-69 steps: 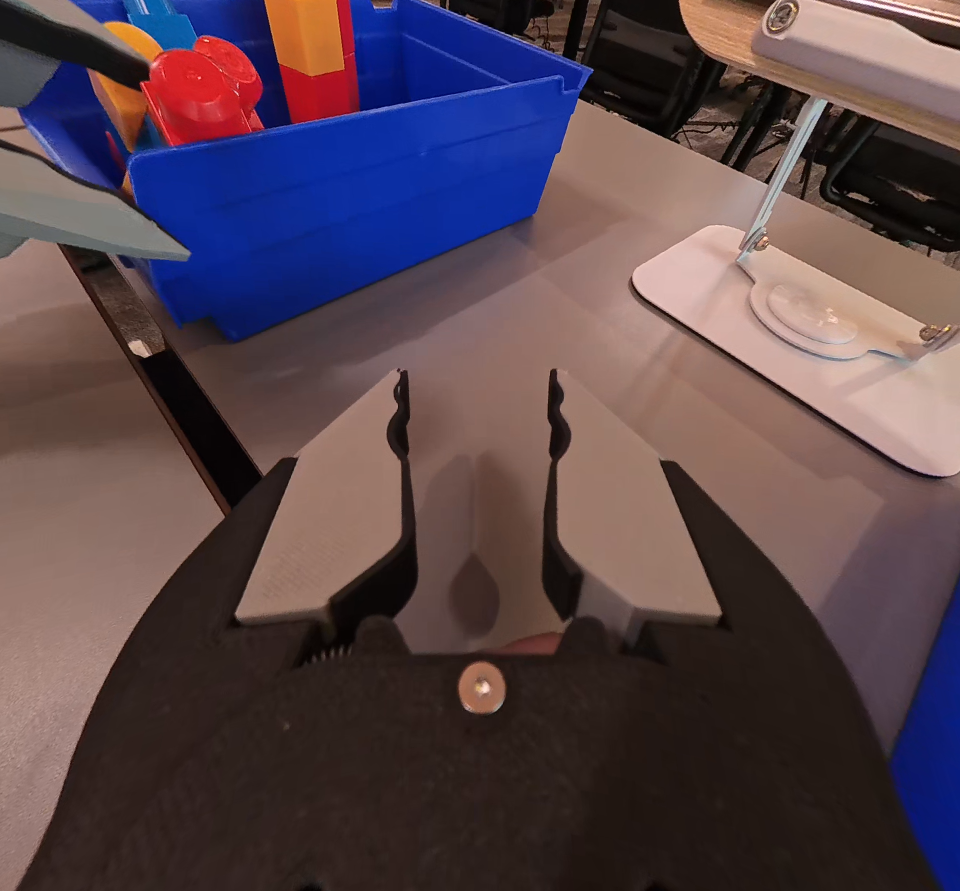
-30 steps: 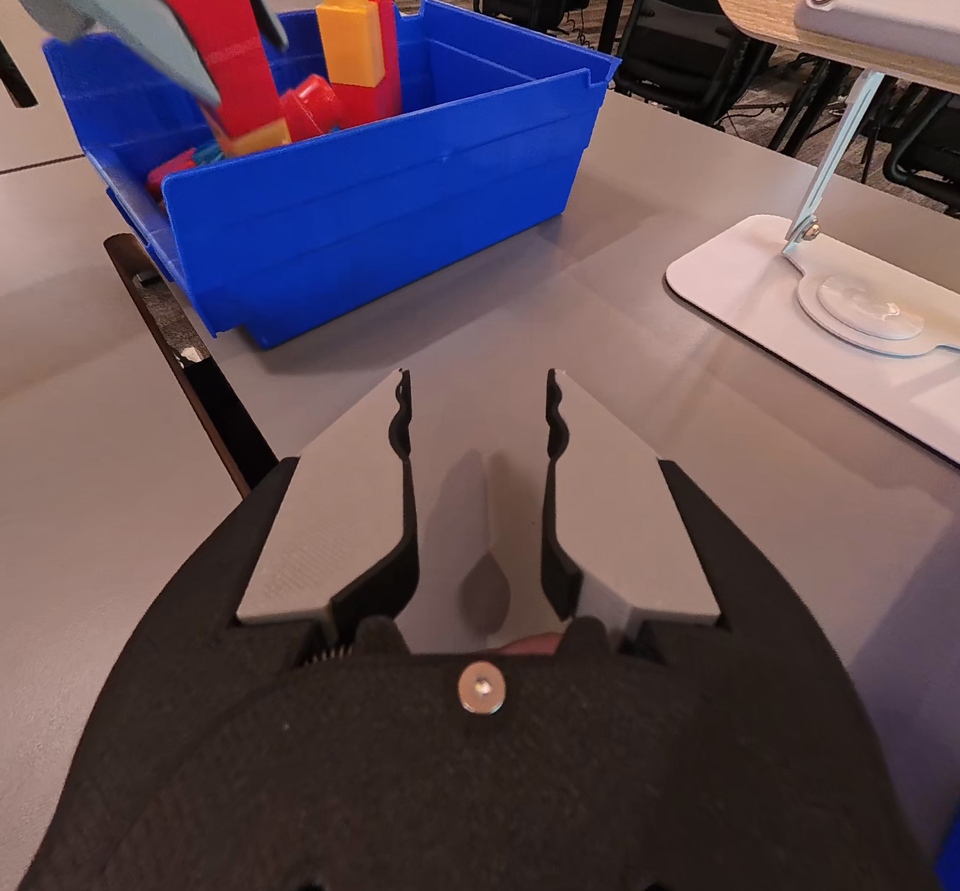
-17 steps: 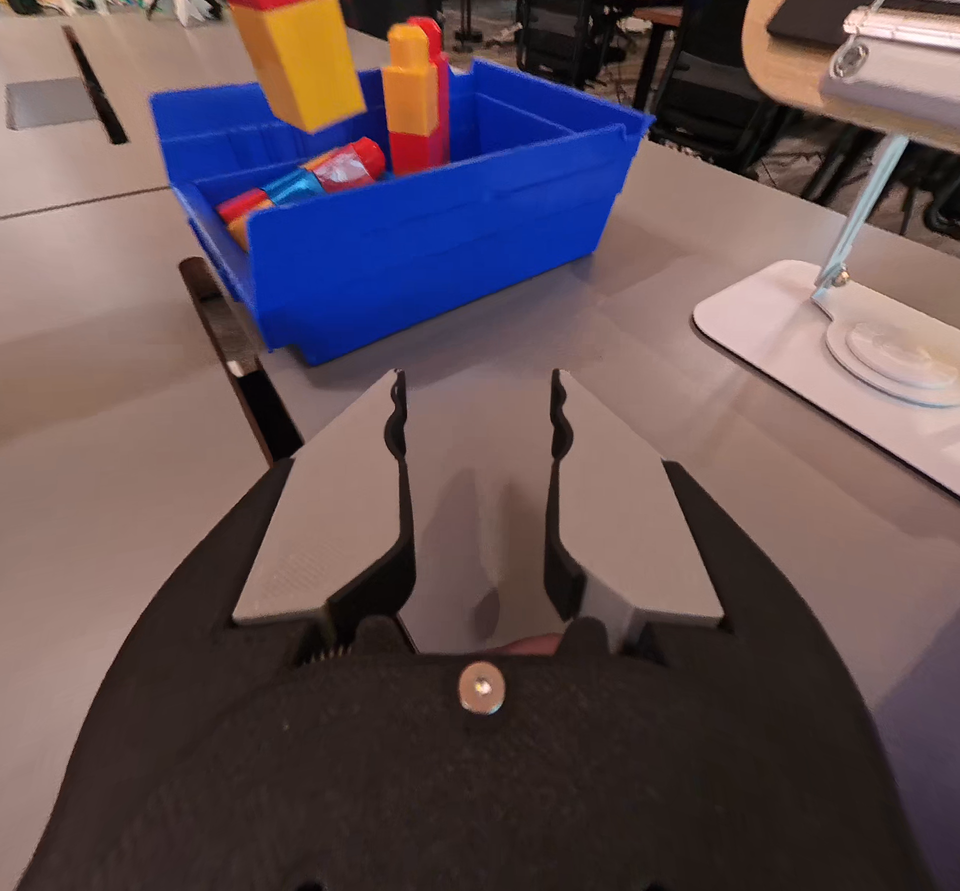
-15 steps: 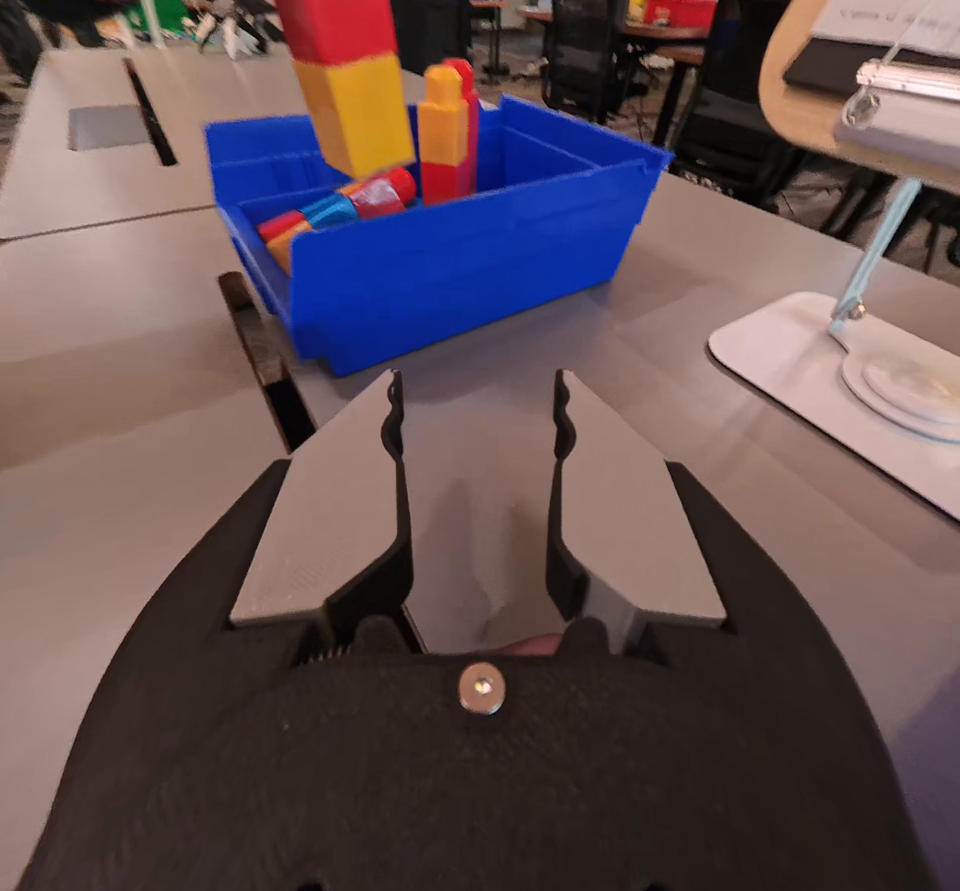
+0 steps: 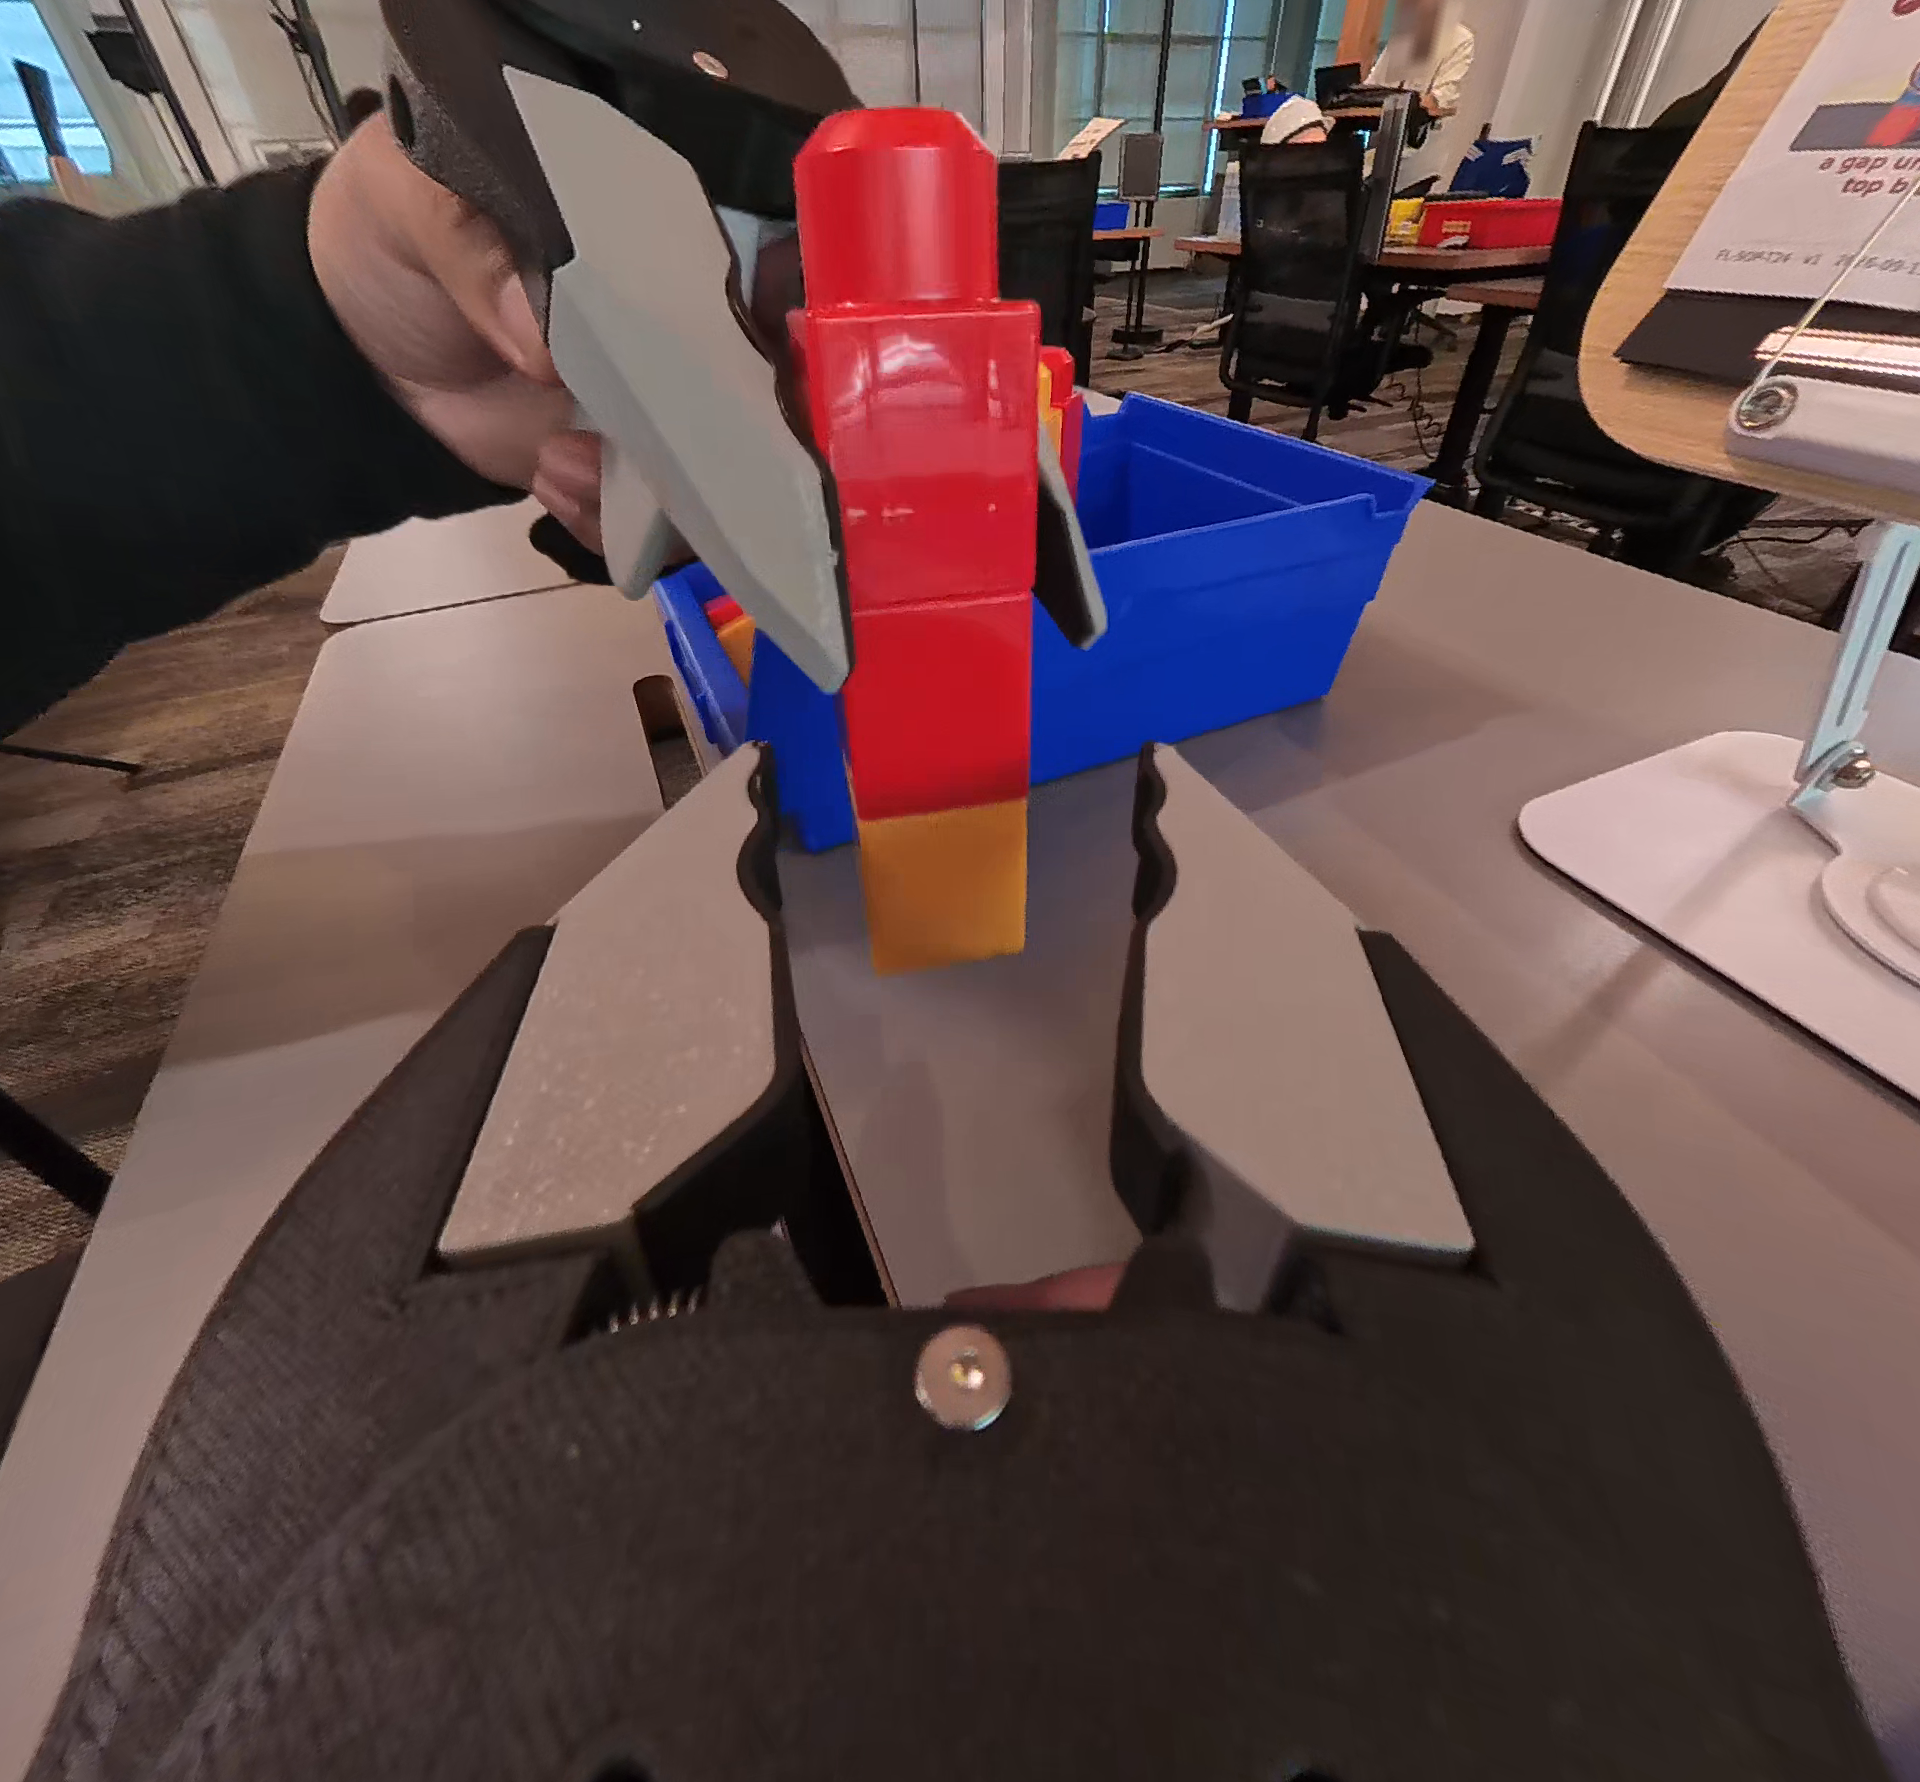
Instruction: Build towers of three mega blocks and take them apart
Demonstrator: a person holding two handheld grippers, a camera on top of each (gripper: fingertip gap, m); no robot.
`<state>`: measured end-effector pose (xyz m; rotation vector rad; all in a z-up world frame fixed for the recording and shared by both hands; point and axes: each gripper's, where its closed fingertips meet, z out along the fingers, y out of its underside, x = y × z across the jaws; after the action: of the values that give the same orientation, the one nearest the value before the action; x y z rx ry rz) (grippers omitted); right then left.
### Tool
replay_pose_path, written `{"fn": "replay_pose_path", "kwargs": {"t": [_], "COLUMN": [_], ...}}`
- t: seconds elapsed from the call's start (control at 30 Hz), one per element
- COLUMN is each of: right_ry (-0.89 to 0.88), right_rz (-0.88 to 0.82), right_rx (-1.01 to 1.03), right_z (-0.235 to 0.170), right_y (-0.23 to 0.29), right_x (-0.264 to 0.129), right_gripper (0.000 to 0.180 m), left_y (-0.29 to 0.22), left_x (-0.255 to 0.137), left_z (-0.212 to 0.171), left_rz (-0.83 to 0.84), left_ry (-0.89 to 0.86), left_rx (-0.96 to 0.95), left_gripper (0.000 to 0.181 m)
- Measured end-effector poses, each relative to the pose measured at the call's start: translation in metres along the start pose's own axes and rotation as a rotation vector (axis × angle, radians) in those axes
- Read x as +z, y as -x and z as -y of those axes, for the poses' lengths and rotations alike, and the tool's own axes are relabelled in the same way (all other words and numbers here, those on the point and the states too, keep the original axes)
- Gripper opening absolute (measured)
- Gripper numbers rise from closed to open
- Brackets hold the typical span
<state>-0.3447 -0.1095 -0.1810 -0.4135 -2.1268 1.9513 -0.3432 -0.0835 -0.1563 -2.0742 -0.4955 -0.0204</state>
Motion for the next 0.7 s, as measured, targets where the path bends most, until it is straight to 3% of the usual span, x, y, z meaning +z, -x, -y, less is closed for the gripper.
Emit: {"fn": "replay_pose_path", "kwargs": {"t": [0.07,0.13,0.33,0.5,0.7], "right_ry": [0.017,0.029,0.005,-0.077,-0.09], "right_rz": [0.015,0.01,0.025,0.192,0.353], "right_rx": [-0.002,-0.01,0.066,0.167,0.137], "right_z": [-0.003,-0.005,0.0,0.016,0.027], "right_y": [0.002,0.001,-0.009,-0.002,0.017], "right_x": [0.003,0.003,-0.006,-0.024,-0.041], "right_gripper": [0.06,0.036,0.034,0.034,0.034], "left_y": [-0.004,-0.005,0.002,-0.011,-0.027], "left_x": [0.005,0.008,0.009,-0.006,0.001], "left_z": [0.003,0.005,0.012,0.031,0.032], "left_rz": [-0.027,-0.047,-0.074,-0.142,-0.176], "left_ry": [-0.017,-0.036,-0.168,-0.359,-0.332], "left_rx": [-0.003,-0.007,-0.052,-0.039,0.019], "left_gripper": [0.047,0.047,0.059,0.065,0.066]}}
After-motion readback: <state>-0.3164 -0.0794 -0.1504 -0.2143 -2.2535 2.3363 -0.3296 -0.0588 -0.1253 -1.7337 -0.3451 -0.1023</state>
